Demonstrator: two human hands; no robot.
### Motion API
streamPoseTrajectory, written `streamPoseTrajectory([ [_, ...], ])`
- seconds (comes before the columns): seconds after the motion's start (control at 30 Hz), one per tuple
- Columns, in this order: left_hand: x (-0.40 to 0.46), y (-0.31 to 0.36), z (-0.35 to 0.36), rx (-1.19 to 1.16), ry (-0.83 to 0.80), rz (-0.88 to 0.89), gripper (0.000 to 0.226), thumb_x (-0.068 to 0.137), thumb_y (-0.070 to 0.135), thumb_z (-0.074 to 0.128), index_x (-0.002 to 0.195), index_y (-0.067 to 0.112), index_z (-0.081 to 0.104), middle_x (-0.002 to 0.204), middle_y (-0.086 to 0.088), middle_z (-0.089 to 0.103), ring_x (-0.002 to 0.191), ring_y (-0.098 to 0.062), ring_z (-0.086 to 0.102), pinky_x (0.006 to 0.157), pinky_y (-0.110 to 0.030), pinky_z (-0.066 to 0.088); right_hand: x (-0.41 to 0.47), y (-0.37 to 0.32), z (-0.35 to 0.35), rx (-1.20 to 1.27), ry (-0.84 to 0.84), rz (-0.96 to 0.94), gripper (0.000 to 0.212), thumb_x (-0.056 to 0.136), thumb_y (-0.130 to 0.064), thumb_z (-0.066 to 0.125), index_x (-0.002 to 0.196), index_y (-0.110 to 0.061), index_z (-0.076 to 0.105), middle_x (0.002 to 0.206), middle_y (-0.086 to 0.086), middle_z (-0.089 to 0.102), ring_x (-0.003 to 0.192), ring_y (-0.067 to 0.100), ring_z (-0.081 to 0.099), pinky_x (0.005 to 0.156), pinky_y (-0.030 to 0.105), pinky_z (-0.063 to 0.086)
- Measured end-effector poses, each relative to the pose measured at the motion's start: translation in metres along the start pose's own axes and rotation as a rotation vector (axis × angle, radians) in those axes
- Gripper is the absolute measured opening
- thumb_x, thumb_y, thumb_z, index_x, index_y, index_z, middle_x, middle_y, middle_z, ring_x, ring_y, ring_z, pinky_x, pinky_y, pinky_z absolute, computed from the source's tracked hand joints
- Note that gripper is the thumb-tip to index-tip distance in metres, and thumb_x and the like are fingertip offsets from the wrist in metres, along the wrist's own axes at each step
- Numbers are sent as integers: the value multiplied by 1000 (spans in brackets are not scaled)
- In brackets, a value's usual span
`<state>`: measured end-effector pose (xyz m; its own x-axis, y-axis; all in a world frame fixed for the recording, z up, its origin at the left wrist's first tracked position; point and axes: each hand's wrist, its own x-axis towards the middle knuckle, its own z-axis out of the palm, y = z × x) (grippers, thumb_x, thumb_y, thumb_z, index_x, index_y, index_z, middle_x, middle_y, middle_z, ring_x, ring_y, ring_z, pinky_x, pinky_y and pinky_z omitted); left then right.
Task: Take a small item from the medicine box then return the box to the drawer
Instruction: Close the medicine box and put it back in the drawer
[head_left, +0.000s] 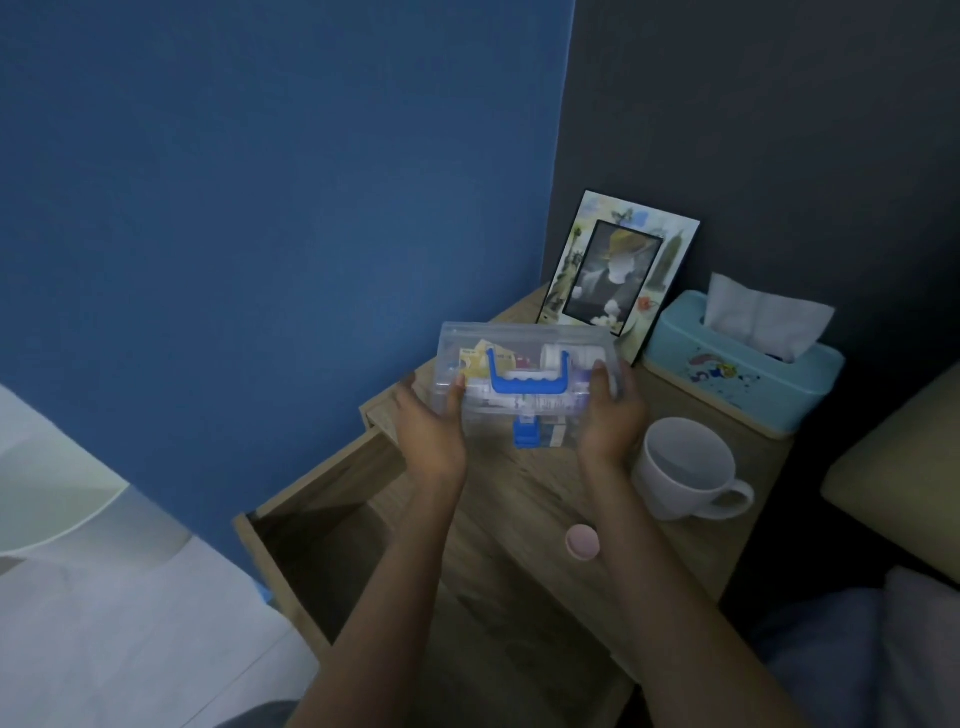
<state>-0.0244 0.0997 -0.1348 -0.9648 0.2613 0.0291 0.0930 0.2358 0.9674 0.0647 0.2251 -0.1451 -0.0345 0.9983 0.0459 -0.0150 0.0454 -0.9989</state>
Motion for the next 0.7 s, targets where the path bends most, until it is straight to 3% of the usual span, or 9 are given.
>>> streamPoseTrajectory([
  [0.07,-20,-7,2,142,151,155,43,85,52,59,113,21,53,112,3,56,101,-10,55,79,-24,44,0,0,0,3,8,-11,29,95,-25,55,116,-10,66,106,11,73,95,23,69,83,34,55],
  [0.17,-48,-18,15,123,-110,58,30,87,62,46,88,33,54,81,10,62,73,-3,60,61,-21,44,-1,0,0,3,14,-32,27,95,-24,55,115,-11,67,103,7,73,91,19,68,78,29,54],
  [0.23,-54,-25,24,137,-271,-34,43,90,62,39,88,24,61,79,6,65,73,-9,62,62,-26,47,0,1,0,-10,16,-34,24,94,-24,55,112,-13,68,100,6,73,90,20,69,77,28,54],
  [0.33,-52,-24,29,92,-347,-55,46,96,51,39,84,14,64,78,0,64,73,-13,59,66,-29,44,2,5,1,-12,13,-27,24,94,-26,55,109,-12,69,98,6,73,90,22,70,77,33,56],
  [0.47,-47,-17,28,-59,-357,-48,39,97,36,47,70,12,63,67,-3,63,66,-13,58,66,-28,47,3,8,1,-3,20,-34,25,93,-27,55,109,-12,69,99,6,74,89,20,70,79,34,57],
  [0.6,-45,-16,27,-79,-359,-10,40,95,32,53,73,3,67,64,-6,65,62,-14,59,71,-36,52,4,10,2,14,18,-62,25,93,-26,55,111,-15,69,99,4,74,88,14,69,74,22,55],
  [0.7,-39,-11,34,-37,-335,-8,40,96,35,50,74,8,69,60,1,64,58,-10,58,67,-31,50,4,11,1,20,8,-68,25,94,-25,55,111,-13,69,99,6,74,86,14,69,70,21,54],
])
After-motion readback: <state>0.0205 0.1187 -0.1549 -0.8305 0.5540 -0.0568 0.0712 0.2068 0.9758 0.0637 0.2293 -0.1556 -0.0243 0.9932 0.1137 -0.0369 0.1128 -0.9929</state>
